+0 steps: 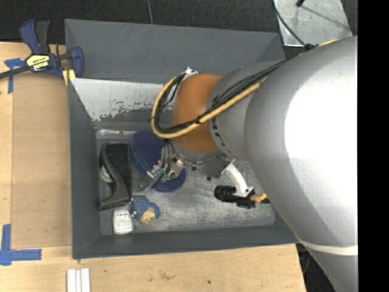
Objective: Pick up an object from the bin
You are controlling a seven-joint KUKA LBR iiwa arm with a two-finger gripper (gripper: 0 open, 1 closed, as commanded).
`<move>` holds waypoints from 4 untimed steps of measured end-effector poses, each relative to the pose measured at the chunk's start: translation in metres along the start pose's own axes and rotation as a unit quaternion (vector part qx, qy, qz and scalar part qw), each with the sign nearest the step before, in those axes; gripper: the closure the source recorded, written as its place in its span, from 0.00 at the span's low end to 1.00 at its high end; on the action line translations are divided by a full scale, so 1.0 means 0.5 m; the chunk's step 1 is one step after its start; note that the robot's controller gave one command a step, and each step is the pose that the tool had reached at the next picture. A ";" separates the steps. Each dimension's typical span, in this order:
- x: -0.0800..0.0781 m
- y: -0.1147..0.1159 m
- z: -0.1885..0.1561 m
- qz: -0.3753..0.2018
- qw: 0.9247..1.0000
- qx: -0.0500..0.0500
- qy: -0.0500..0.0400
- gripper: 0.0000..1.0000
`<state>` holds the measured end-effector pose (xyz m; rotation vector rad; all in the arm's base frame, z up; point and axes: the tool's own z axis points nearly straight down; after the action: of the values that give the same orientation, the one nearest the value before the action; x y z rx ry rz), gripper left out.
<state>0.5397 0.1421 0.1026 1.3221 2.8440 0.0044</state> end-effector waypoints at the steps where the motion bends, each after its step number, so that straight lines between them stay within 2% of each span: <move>1: -0.042 0.034 0.058 0.111 0.994 -0.001 0.000 0.00; 2: -0.044 0.037 0.054 0.109 0.994 0.000 0.000 0.00; 3: -0.052 0.040 0.046 0.110 0.994 -0.004 -0.004 1.00; 4: -0.056 0.044 -0.136 0.108 0.994 -0.001 0.000 1.00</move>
Offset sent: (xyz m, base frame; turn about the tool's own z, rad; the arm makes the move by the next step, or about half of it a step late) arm 0.0243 -0.0045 -0.0326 0.2247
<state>0.5742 0.1349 0.1710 1.6209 2.6834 0.0088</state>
